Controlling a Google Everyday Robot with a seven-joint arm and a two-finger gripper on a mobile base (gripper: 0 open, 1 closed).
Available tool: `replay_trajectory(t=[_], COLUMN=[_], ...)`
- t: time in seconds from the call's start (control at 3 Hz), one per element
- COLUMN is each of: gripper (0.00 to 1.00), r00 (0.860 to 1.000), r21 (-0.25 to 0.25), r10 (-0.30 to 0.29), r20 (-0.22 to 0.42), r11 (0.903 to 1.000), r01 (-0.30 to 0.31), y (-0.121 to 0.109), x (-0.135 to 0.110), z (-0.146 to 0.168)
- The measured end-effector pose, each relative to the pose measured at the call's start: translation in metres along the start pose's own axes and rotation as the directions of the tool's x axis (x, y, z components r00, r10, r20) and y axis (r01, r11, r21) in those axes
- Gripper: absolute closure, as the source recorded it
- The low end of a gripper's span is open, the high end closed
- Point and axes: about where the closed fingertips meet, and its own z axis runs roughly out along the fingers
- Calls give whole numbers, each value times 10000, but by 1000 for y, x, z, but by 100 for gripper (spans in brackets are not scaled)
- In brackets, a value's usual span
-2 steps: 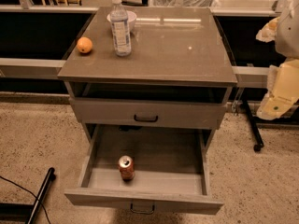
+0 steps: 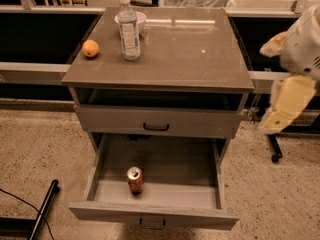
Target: Pick coke can from middle drawer and place on counter
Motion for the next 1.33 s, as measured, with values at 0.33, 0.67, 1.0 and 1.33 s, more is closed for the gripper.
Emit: replay_trajectory(t=[0.33, 0.67, 1.0, 1.33], gripper=[0, 0, 0, 0], r00=[9826, 9585, 9613, 9490], r21=[-906, -1492, -1430, -1386], r10=[-95, -60, -14, 136], r20=[1855, 2851, 2756, 3150], r11=[9955, 9875, 9888, 9898], r01=[267, 506, 424, 318], y=[31, 58, 55, 58], x=[-29, -68, -64, -73], z=[69, 106, 102, 129])
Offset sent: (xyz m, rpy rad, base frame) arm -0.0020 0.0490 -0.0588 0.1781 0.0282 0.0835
